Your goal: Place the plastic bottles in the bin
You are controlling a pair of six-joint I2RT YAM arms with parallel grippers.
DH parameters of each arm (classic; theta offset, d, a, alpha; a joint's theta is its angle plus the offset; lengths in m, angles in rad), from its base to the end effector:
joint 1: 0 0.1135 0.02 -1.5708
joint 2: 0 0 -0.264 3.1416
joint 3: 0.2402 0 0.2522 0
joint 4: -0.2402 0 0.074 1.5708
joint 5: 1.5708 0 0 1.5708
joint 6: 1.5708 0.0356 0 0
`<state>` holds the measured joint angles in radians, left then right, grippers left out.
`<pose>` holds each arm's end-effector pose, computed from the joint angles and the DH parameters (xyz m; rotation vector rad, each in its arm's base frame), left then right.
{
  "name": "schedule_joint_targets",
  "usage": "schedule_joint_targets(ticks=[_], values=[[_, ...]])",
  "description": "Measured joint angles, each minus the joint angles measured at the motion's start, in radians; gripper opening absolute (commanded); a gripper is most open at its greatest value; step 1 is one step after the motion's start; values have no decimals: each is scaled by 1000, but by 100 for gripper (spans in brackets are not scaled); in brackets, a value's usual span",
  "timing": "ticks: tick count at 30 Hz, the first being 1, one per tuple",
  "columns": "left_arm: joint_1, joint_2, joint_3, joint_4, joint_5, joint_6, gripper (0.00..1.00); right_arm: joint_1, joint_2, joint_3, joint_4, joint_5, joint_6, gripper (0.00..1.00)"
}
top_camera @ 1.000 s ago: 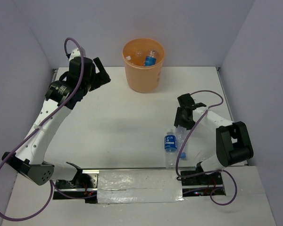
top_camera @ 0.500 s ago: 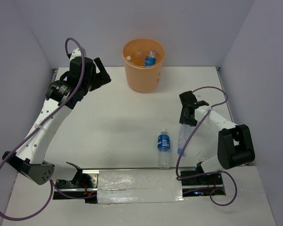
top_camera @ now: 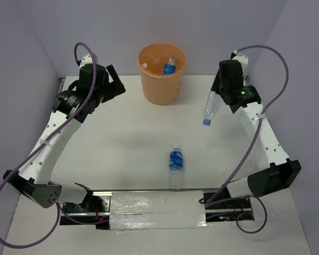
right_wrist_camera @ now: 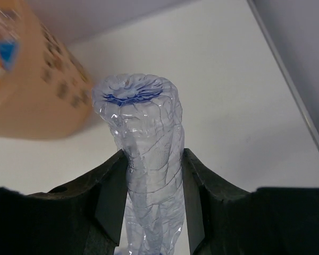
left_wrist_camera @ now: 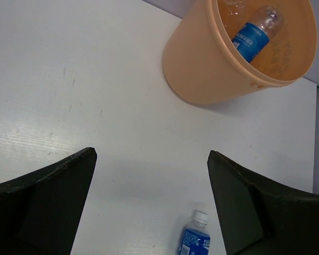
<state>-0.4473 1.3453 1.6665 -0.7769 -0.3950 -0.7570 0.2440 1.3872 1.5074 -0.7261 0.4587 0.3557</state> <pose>0.2497 -0.1046 0.4581 -0.5531 1.9311 -0.3753 0.2899 0.0559 0.4017 0.3726 2.0768 -0.1431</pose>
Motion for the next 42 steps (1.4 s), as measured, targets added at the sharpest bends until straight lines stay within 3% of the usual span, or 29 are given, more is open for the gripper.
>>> schedule_joint_targets(ticks=[10,21,28,34,37,38,42], values=[[0,8,-5,-1,-5,13,99,25,107,378,251,-15,-51,19],[0,21,-5,-14,-31,23,99,133,534,792,567,-28,-77,20],[1,41,-5,-38,-31,23,99,170,727,850,677,-37,-80,20],[2,50,-4,-52,-38,24,99,188,782,813,684,-42,-87,22],[2,60,-3,-53,-42,24,99,198,782,768,689,-32,-88,51],[2,62,-3,-54,-42,24,99,200,782,752,690,-32,-88,66],[2,64,-3,-54,-42,24,99,214,767,660,687,-27,-103,81]])
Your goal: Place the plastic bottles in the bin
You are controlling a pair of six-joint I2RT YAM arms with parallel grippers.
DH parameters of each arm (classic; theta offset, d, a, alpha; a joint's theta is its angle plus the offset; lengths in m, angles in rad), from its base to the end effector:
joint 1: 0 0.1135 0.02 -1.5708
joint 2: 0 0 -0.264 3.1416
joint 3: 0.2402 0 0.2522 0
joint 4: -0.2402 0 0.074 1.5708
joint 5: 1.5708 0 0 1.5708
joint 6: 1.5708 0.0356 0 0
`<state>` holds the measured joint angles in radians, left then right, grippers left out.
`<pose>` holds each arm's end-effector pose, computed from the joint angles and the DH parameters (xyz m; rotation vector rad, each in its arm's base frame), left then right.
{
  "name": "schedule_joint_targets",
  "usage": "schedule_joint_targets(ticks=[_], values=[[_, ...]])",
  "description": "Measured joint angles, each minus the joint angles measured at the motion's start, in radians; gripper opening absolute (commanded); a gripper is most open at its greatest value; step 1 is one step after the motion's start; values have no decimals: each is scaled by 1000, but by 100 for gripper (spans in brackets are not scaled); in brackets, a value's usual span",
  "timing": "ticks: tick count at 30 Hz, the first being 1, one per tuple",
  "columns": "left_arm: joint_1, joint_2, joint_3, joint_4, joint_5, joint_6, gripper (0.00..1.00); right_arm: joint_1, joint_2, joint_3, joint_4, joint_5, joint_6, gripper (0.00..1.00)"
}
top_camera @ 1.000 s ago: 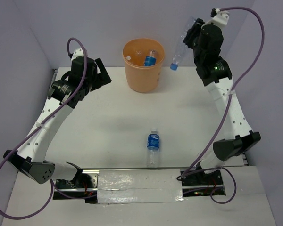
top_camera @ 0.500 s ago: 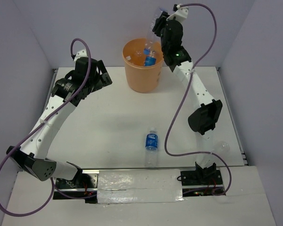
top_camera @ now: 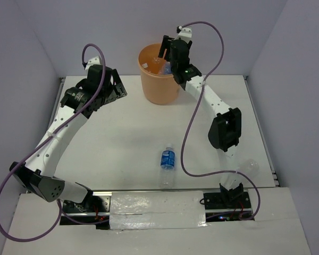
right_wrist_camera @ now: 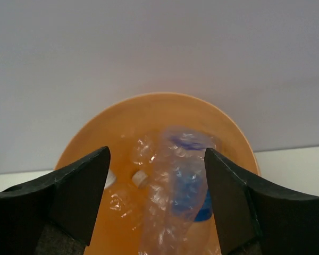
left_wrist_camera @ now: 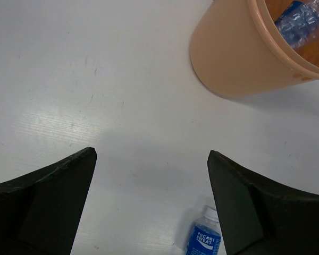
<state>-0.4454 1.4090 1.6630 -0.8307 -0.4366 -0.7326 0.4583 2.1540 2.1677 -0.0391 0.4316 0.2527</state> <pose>0.2669 -0.1107 0.4357 -0.5459 2.0245 -0.2434 0.4692 0.2148 0.3945 0.1718 1.5885 0.2091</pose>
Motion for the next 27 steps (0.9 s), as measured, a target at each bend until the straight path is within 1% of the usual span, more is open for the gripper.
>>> schedule_joint_targets(ticks=[4,7,12,17,19,23,25,27], values=[[0,0,0,1,1,0,99,17,-48,-64,-11,10,-37,82],[0,0,0,2,3,1,99,22,-148,-139,-10,29,-62,83],[1,-5,-6,19,39,27,99,26,-411,-277,-18,66,-96,85],[-14,-4,-57,39,159,71,99,15,-694,-446,-109,108,-77,87],[-54,-2,-95,41,195,85,99,-1,-798,-552,-152,107,-44,88],[-190,8,-207,50,280,124,99,-48,-971,-804,-277,103,36,88],[-249,8,-269,55,333,128,99,-70,-1020,-898,-347,98,70,88],[-283,8,-321,61,381,128,99,-80,-1050,-954,-401,89,95,89]])
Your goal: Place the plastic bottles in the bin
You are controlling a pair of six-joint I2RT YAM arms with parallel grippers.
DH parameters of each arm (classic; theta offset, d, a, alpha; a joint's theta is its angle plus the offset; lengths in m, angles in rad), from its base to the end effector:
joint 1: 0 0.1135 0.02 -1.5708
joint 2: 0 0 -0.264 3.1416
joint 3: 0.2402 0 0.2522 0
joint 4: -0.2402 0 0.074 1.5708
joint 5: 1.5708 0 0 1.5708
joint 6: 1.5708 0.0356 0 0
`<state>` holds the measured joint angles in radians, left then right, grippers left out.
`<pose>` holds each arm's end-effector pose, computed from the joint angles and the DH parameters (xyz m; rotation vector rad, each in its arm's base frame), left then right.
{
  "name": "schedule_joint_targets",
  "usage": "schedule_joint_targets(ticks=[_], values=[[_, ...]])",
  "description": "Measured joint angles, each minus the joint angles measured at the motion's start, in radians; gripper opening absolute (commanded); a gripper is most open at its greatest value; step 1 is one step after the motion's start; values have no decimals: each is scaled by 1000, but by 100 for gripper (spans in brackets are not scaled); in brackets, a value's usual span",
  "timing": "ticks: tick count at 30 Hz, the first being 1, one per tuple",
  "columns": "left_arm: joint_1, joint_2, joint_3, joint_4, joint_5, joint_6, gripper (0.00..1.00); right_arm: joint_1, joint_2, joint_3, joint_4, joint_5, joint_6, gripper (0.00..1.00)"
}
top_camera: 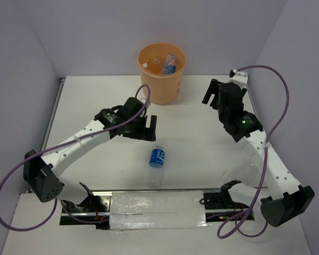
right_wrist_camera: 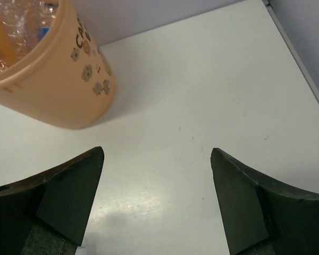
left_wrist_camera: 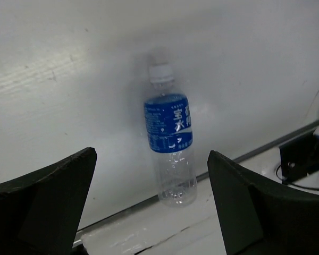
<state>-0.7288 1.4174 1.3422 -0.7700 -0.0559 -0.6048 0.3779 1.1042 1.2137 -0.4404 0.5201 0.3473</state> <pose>0.2260 -0.1991 0.3339 0.1278 2.4839 -0.5293 0.2272 0.0711 0.4016 0.3185 1.8291 0.0081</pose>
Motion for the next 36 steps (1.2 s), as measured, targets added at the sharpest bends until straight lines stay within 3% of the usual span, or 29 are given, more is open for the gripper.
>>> schedule_joint_targets(ticks=[13,21,36], values=[[-151,195,-43,30,66,-4,99,-6,-68,-23,-58,-46,34,90],[-163,321,-16,-12,-32,-11,99,-6,-68,-23,-58,-64,34,91],[-188,365,-9,-50,-175,-31,99,-6,-59,-23,-58,-85,54,91]])
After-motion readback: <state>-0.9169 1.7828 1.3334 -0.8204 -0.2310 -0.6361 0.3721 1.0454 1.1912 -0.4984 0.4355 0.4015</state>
